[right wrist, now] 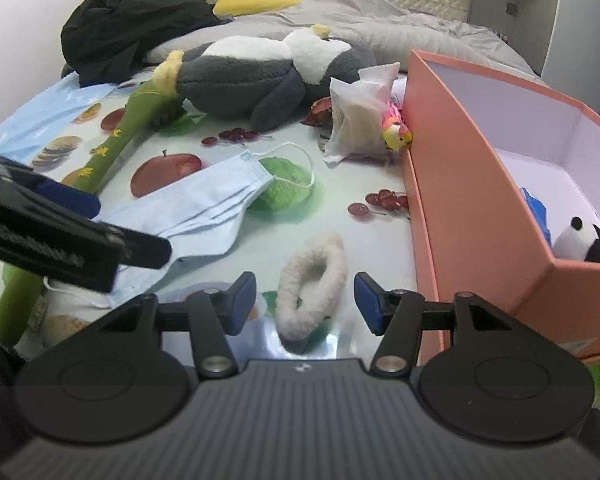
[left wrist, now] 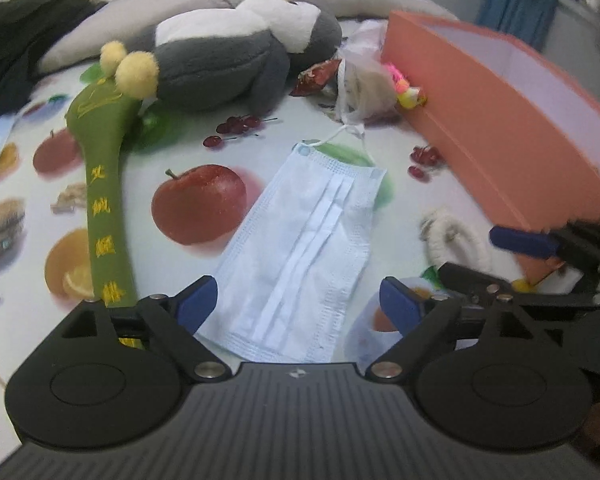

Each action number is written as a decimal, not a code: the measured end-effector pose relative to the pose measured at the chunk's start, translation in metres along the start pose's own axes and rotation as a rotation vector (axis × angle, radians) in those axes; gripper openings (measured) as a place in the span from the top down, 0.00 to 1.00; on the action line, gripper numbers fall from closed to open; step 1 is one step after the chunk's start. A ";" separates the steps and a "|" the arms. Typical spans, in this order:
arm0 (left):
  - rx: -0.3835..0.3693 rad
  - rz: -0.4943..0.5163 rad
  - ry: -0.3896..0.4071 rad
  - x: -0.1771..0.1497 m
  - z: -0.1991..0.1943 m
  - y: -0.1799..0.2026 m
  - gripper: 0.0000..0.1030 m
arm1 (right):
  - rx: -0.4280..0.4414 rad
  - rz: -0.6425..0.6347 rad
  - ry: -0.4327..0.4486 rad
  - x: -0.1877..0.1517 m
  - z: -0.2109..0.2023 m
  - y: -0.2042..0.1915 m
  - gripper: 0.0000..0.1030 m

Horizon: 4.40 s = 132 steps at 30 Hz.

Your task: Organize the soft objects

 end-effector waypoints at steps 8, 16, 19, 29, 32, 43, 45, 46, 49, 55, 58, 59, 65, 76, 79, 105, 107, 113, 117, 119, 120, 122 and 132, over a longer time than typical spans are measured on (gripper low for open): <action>0.032 0.136 -0.057 0.002 0.023 0.002 0.11 | 0.020 -0.066 0.000 -0.005 0.018 -0.008 0.50; 0.051 0.094 -0.086 -0.001 0.038 -0.004 0.14 | 0.059 -0.076 0.002 -0.014 0.018 -0.009 0.76; 0.031 0.060 -0.083 -0.002 0.037 -0.002 0.26 | 0.065 -0.075 0.002 -0.015 0.016 -0.009 0.80; 0.043 -0.053 -0.057 -0.007 0.030 -0.001 0.76 | 0.082 -0.046 -0.005 -0.017 0.013 -0.007 0.85; 0.050 -0.084 -0.050 -0.008 0.027 -0.005 0.89 | 0.084 -0.037 -0.007 -0.017 0.011 -0.005 0.85; 0.034 -0.210 -0.004 -0.011 0.004 -0.001 0.93 | 0.121 0.018 0.008 -0.003 -0.005 -0.003 0.86; 0.025 -0.233 0.009 -0.007 -0.002 0.000 0.93 | 0.128 0.025 0.017 0.002 -0.011 -0.002 0.86; 0.022 -0.243 0.017 -0.004 -0.006 0.001 0.93 | 0.130 0.031 0.022 0.006 -0.014 -0.001 0.86; 0.013 -0.260 0.040 0.006 -0.020 0.005 0.93 | 0.133 0.052 0.035 0.017 -0.023 0.003 0.86; -0.004 -0.267 0.095 0.034 -0.052 0.018 0.94 | 0.153 0.068 0.082 0.049 -0.048 0.009 0.86; -0.019 -0.271 0.126 0.051 -0.066 0.026 0.95 | 0.155 0.078 0.109 0.066 -0.061 0.016 0.86; -0.024 -0.268 0.136 0.057 -0.071 0.030 0.95 | 0.154 0.082 0.119 0.072 -0.066 0.019 0.86; -0.048 -0.242 0.198 0.096 -0.092 0.051 0.95 | 0.148 0.117 0.172 0.104 -0.089 0.046 0.86; -0.050 -0.246 0.160 0.103 -0.069 0.064 0.94 | 0.135 0.142 0.193 0.121 -0.096 0.083 0.86; -0.059 -0.248 0.078 0.080 -0.040 0.061 0.92 | 0.144 0.148 0.174 0.111 -0.092 0.081 0.86; -0.008 -0.087 0.036 -0.002 0.037 0.052 0.75 | 0.178 0.173 0.048 0.031 -0.072 0.037 0.86; 0.001 -0.108 0.038 -0.002 0.036 0.047 0.89 | 0.180 0.188 0.039 0.029 -0.071 0.038 0.86; -0.016 -0.184 0.068 0.010 0.019 0.039 0.93 | 0.181 0.182 0.060 0.042 -0.077 0.040 0.86; -0.072 -0.227 0.112 0.034 -0.004 0.043 0.93 | 0.175 0.180 0.102 0.062 -0.085 0.047 0.86; -0.092 -0.232 0.143 0.052 -0.019 0.048 0.93 | 0.167 0.176 0.124 0.072 -0.088 0.052 0.86; -0.096 -0.231 0.166 0.063 -0.027 0.051 0.93 | 0.162 0.176 0.136 0.078 -0.090 0.055 0.86; -0.118 -0.233 0.216 0.085 -0.043 0.059 0.93 | 0.151 0.176 0.166 0.092 -0.095 0.062 0.86; -0.254 -0.164 0.374 0.208 -0.099 0.132 0.93 | 0.044 0.180 0.294 0.160 -0.125 0.125 0.86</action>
Point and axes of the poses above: each gripper's, at about its wrist camera, not at the fingertips, and z roughly the way its jaws point, y to its right, x to its top, the point moved 10 cm from there along z, roughly the way its jaws point, and after that the axes turned 1 degree about -z, right-handed, at the moved point
